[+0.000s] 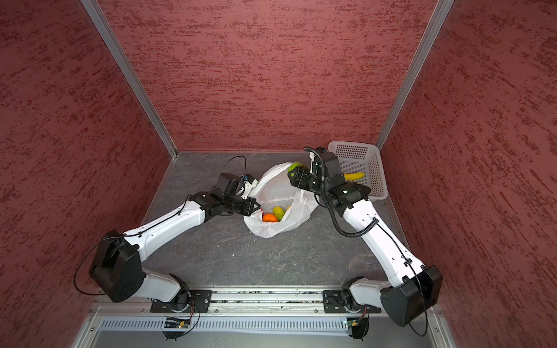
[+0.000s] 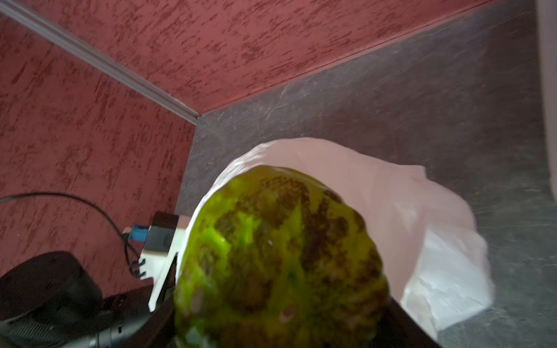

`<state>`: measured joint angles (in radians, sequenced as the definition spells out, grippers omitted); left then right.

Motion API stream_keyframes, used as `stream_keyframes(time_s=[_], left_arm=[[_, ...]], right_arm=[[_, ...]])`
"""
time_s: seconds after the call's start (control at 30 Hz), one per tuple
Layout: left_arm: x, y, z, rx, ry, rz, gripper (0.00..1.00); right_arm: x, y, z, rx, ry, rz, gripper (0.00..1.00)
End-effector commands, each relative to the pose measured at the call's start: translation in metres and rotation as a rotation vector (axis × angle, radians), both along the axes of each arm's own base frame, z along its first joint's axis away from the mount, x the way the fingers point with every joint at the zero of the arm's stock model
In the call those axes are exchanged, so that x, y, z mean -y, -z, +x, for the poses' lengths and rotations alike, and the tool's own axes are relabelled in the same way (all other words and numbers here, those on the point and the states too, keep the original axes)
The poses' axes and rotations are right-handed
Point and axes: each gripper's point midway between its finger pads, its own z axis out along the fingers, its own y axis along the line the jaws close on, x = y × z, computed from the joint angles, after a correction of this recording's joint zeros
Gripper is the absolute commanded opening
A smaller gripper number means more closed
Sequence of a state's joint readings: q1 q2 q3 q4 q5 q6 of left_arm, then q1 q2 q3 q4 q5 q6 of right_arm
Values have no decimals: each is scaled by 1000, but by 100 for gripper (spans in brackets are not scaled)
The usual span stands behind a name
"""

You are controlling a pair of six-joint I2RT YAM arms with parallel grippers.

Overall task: Untie the knot of the plastic bag and take out the fruit
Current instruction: Pick up the fruit from the plastic bag, then place the fruit in the basket.

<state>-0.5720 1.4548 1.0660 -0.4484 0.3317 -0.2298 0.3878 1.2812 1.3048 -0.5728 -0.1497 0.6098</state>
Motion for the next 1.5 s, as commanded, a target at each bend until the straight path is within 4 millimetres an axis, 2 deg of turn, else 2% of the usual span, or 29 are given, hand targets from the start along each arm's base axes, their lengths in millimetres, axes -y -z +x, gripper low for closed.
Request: stream_keyframes(time_s=[0.0,0.1,0.27,0.47,0.63,0.87,0.93,1.0,1.07,1.17,1.33,1.47], left_arm=[[-4,-7,-6,28,14,-8,0],[-6,-9,-12,32,27,-15,0],[-11,-11,-21,36,41,-8,0],[-12,-12,-27,36,62,-18,0],[-6,-15,-34,28,100,-62,0],[-3,-19,-41,7,118,-87,0],[-3,-21,-41,7,120,-91,0],[-3,-23,-42,8,119,-94,0],[-3,-24,-42,8,118,-94,0],[-5,-24,-42,11,112,-93,0],[-5,-23,-41,16,103,-95,0],[-6,-23,-39,27,96,-94,0]], right_arm=[[41,-1,21,60,151,-1,47],[80,9,39,92,283,10,48],[129,26,65,118,416,13,48],[175,54,93,115,534,-33,49],[217,94,117,76,649,-71,49],[253,142,156,-10,703,-121,52],[260,152,162,-34,714,-133,55],[265,158,165,-57,728,-148,65],[270,159,164,-67,748,-164,80],[270,156,159,-71,758,-166,91],[265,150,146,-65,747,-153,95],[251,143,134,-59,700,-106,96]])
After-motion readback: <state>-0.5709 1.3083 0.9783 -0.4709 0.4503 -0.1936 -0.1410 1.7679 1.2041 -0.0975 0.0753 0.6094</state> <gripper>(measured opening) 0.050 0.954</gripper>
